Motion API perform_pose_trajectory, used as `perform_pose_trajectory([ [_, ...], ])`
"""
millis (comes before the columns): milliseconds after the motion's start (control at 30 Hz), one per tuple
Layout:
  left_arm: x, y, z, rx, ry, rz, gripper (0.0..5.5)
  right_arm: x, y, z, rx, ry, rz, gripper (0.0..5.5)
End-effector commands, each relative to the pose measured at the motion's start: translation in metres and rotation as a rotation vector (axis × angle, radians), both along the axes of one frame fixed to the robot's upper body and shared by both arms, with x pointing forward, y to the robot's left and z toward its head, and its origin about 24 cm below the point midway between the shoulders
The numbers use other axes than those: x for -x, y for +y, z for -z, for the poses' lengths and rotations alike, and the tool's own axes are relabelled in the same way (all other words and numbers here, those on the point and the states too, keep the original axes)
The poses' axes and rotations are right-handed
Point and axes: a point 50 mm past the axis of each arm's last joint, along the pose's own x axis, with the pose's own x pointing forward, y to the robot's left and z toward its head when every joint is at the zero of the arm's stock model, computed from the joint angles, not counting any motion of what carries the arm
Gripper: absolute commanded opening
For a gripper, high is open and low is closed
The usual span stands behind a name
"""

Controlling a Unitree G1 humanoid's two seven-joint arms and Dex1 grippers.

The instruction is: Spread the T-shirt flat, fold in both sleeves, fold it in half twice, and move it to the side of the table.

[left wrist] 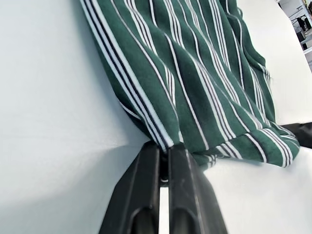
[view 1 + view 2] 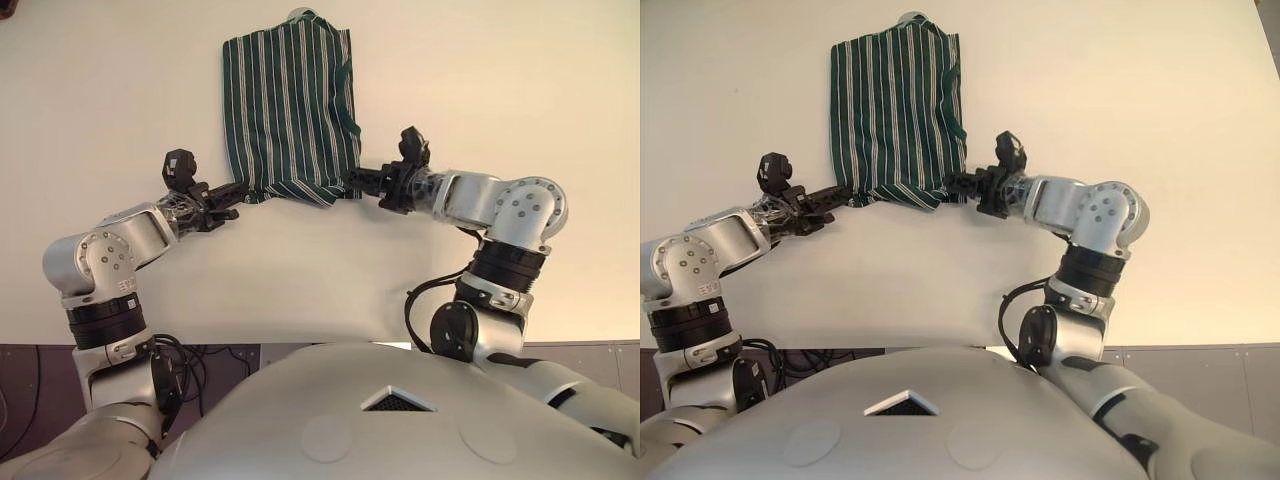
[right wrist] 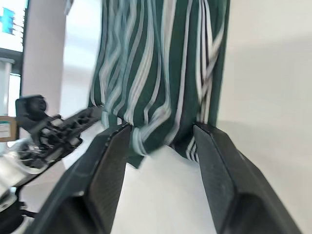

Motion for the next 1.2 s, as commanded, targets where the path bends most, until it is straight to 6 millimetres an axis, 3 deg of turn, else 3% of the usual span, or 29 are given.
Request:
perform_pose_trajectory([
  [33, -0.001, 0.002, 0.001, -0.025, 0.011, -0.002, 0.00, 0.002, 0.000, 0.009, 0.090, 0.008, -0.003, 2.30],
  [200, -0.001, 0.003, 0.001, -0.029, 0.011, 0.002, 0.00, -0.006, -0.001, -0.021, 0.094, -0.260, 0.018, 2.30],
  [300, 0.000, 0.004, 0.001, -0.029, 0.011, -0.002, 0.00, -0.007, -0.010, -0.026, 0.171, -0.318, 0.020, 2.30],
  [533, 0.000, 0.004, 0.000, -0.031, 0.009, -0.003, 0.00, 0.004, -0.014, 0.003, 0.219, -0.081, 0.027, 2.30],
  [700, 0.000, 0.004, 0.000, -0.033, 0.010, -0.003, 0.00, -0.001, 0.002, 0.004, 0.111, -0.005, 0.056, 2.30],
  [867, -0.002, 0.003, -0.001, -0.036, 0.009, 0.007, 0.00, 0.001, 0.011, 0.007, 0.111, 0.026, 0.024, 2.30],
  [1200, -0.001, 0.001, -0.001, -0.033, 0.009, 0.015, 0.00, 0.001, 0.021, 0.013, 0.081, 0.048, 0.013, 0.43],
])
